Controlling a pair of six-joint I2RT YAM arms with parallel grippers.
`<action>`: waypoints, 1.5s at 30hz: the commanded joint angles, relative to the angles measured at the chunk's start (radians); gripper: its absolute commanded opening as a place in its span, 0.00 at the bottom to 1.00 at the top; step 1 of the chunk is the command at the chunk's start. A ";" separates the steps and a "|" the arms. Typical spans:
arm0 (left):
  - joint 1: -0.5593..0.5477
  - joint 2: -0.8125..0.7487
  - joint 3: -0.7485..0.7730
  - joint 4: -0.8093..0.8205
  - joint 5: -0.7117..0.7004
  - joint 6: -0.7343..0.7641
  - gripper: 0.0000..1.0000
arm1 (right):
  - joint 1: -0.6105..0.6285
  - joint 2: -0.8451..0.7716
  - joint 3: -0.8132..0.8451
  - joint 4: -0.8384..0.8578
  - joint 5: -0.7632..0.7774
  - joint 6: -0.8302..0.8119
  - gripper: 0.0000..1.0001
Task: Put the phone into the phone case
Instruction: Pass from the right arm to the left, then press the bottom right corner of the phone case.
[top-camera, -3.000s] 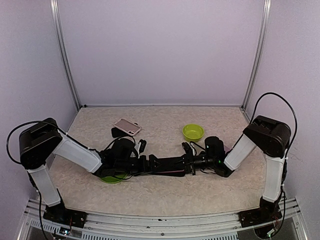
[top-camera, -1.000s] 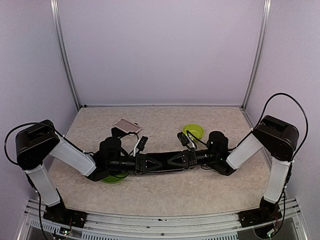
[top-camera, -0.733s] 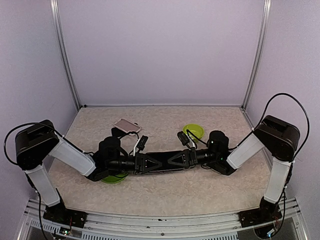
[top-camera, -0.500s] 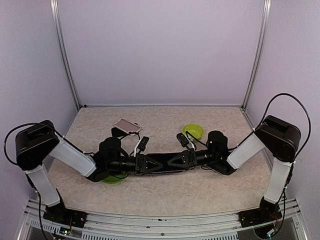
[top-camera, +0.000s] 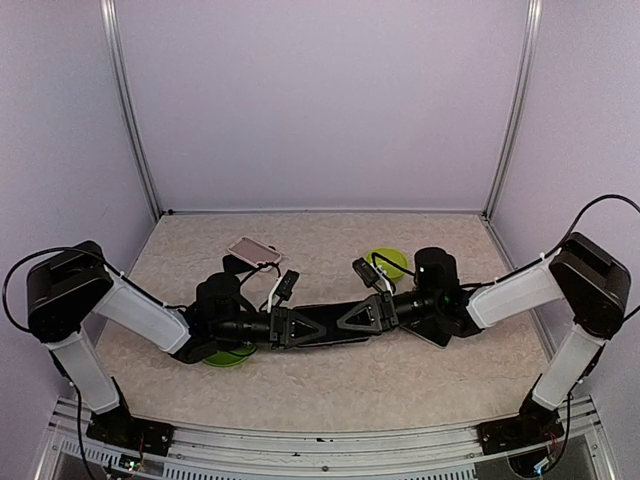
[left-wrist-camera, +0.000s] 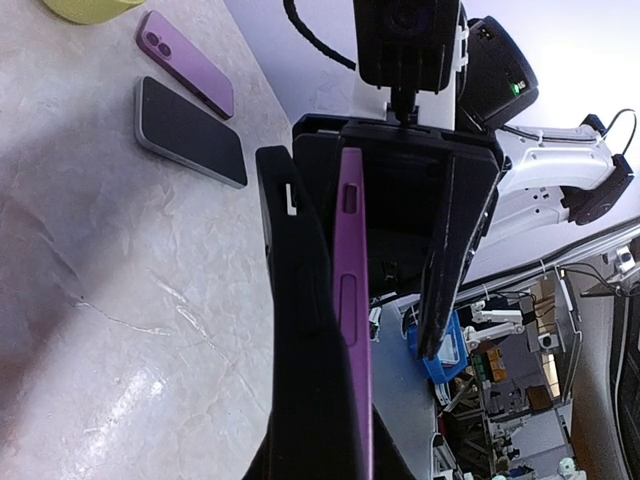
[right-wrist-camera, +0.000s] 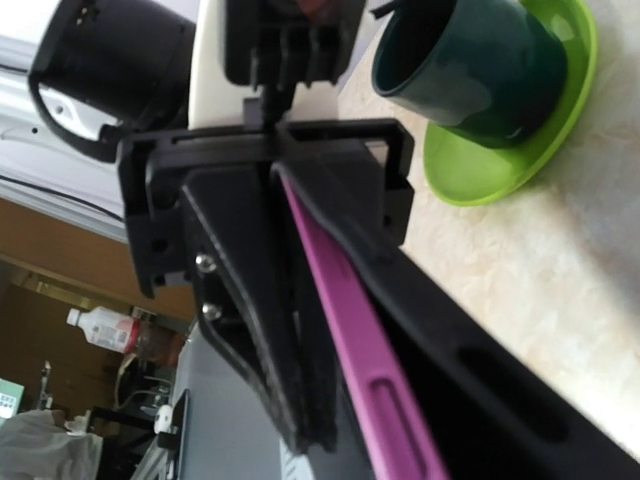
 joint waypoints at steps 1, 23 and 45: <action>-0.011 -0.074 0.018 0.127 0.058 0.045 0.00 | -0.037 -0.059 -0.013 -0.186 0.050 -0.083 0.44; -0.004 -0.186 0.017 -0.040 0.027 0.175 0.00 | -0.141 -0.355 -0.031 -0.500 0.103 -0.256 0.47; -0.038 -0.238 0.007 0.041 0.142 0.209 0.00 | -0.151 -0.405 -0.184 0.044 -0.154 0.022 0.63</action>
